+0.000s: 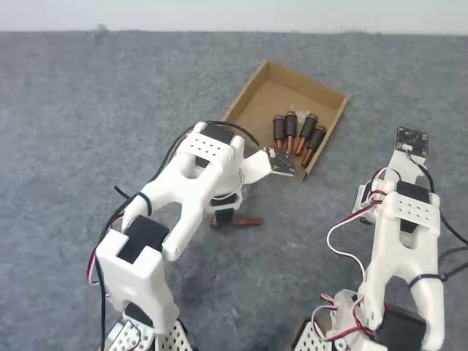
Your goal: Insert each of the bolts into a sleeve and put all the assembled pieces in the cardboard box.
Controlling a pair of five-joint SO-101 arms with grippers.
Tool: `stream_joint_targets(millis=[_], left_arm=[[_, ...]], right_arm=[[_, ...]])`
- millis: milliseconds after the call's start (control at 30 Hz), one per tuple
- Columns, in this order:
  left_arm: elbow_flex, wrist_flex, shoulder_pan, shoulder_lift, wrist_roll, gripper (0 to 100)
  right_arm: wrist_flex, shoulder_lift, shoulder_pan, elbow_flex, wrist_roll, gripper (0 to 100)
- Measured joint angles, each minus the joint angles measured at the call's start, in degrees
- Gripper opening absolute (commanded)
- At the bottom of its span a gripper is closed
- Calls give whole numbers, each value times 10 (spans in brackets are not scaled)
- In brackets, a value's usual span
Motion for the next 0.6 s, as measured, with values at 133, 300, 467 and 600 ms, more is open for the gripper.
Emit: stream_joint_targets(millis=[133, 300, 467, 600], left_arm=[[4, -10, 3, -7, 79, 20], [4, 4, 55, -59, 277, 11], [10, 17, 69, -106, 389, 11], [64, -27, 76, -127, 453, 10]], right_arm=[[0, 0, 0, 0, 11, 7], [-5, 0, 0, 0, 15, 7], [-5, 0, 0, 0, 15, 7], [-5, 0, 0, 0, 15, 7]])
